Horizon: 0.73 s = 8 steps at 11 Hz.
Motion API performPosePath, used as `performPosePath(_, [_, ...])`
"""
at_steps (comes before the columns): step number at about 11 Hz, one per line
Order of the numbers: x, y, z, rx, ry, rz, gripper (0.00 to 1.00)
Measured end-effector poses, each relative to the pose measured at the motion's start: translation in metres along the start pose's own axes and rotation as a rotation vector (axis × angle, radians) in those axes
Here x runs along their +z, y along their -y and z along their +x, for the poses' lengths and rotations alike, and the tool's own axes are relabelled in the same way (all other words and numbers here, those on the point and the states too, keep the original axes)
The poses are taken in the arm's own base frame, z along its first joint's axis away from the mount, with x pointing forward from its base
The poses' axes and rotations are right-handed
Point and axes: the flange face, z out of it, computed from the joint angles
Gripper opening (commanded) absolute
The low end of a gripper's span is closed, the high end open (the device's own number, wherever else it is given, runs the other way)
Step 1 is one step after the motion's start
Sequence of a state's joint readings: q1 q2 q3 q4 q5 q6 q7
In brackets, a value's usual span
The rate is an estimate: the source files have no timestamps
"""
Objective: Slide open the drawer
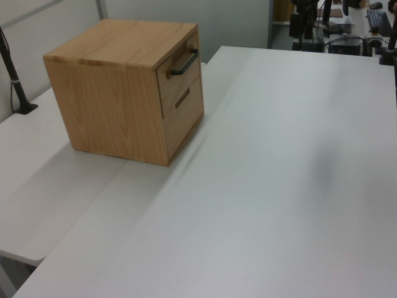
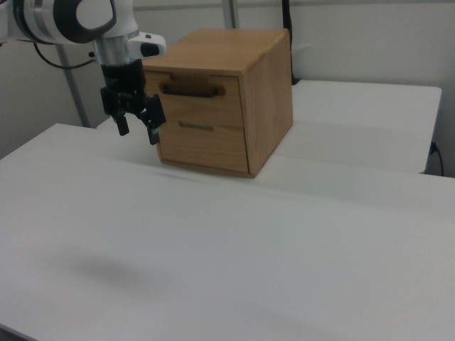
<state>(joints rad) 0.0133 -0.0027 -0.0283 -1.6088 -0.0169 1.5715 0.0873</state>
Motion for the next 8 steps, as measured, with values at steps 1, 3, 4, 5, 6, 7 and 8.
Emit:
performPosePath(1, [0.000, 0.000, 0.000, 0.000, 0.000, 0.000, 1.00])
performPosePath(3, [-0.001, 0.000, 0.001, 0.000, -0.006, 0.001, 1.00])
performPosePath(4, [-0.002, 0.002, 0.004, -0.003, -0.032, 0.003, 1.00])
performPosePath(5, [-0.001, 0.007, 0.008, -0.011, -0.054, 0.006, 1.00])
performPosePath(6, [0.002, 0.014, 0.011, -0.022, -0.056, 0.006, 1.00])
performPosePath(7, [0.005, 0.022, 0.015, -0.017, -0.069, 0.020, 1.00])
performPosePath(8, [0.003, 0.029, 0.022, 0.041, -0.116, 0.053, 1.00])
